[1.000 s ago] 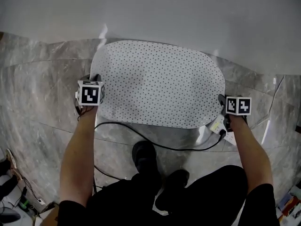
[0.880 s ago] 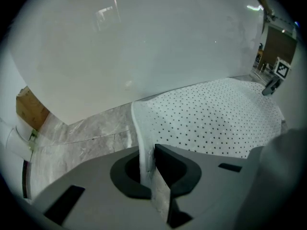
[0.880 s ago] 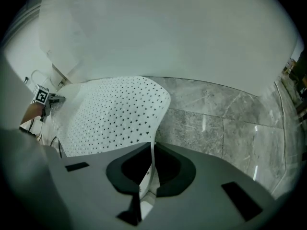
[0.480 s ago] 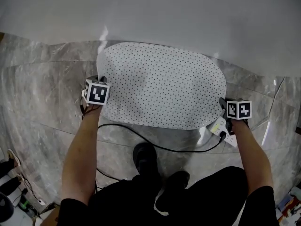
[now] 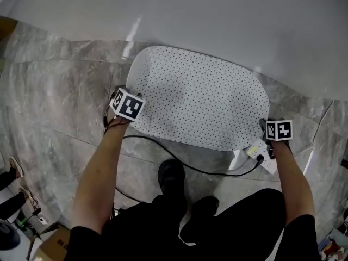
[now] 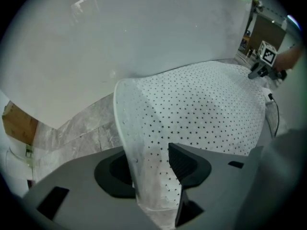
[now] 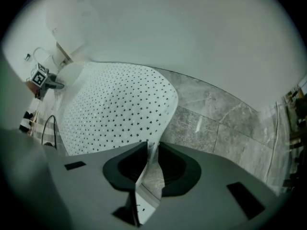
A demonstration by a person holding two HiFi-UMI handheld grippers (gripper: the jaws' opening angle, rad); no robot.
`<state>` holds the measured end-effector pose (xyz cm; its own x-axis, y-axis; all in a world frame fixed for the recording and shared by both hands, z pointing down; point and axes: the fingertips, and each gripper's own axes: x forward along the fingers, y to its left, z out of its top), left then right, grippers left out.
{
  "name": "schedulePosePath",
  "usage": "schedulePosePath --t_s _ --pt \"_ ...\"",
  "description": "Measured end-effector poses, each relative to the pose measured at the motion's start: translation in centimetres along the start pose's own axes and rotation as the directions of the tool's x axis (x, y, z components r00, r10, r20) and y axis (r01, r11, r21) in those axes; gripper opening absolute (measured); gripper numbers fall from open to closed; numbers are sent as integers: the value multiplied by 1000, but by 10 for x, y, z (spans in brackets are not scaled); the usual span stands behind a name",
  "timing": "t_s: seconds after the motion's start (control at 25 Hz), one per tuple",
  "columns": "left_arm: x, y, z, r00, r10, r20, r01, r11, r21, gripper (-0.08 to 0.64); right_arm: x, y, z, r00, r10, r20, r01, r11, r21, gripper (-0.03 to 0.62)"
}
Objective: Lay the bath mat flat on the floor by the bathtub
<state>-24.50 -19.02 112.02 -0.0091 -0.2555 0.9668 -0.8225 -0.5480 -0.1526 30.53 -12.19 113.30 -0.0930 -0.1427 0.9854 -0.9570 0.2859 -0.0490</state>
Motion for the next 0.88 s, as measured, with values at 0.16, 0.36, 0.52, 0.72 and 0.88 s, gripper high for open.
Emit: schedulePosePath --t_s 0.16,0.36,0.52,0.72,0.88 --pt "-18 0 -4 1000 2 -16 -2 999 46 218 -7 -18 4 988 -141 -64 132 983 -124 157" --pt "-31 6 -11 1000 16 -22 -15 998 65 219 -25 -15 20 994 -109 -14 105 981 -160 144" --pt "-40 20 -21 998 57 -36 -55 997 53 219 -40 9 41 998 -19 58 30 981 -192 131" --pt "-62 21 -13 999 46 -4 -46 999 21 218 -58 35 54 993 64 95 -42 976 -214 127" --pt "-92 15 18 998 17 64 -19 999 36 215 -84 49 68 976 124 177 -95 982 -164 124"
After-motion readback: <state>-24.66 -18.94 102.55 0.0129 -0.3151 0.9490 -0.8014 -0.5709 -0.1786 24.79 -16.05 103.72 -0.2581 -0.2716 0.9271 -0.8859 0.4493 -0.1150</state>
